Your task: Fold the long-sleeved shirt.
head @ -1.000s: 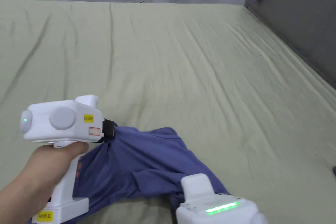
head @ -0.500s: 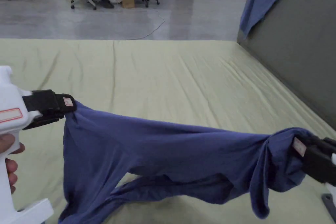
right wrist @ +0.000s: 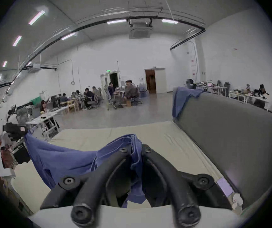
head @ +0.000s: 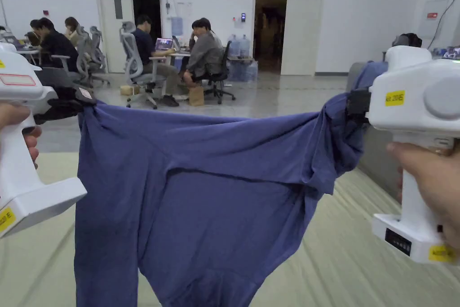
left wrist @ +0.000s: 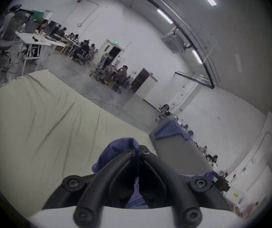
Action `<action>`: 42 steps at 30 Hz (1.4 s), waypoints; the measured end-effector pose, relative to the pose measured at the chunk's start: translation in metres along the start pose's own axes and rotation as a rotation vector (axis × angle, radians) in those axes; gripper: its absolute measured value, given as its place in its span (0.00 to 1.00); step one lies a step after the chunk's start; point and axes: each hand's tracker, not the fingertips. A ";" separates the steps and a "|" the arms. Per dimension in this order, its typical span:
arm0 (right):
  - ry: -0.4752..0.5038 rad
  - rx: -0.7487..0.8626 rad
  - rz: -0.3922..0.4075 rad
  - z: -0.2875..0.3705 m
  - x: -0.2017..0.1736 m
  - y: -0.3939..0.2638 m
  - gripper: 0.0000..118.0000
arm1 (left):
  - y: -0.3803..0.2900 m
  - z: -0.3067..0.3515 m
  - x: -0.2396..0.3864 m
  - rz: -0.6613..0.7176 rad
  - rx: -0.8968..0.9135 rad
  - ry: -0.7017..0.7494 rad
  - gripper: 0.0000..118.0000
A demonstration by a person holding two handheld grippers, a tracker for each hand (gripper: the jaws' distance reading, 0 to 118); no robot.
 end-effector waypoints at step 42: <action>0.252 -0.692 0.581 -0.022 0.003 -0.389 0.05 | -0.290 0.086 -0.223 -0.037 -0.584 0.278 0.00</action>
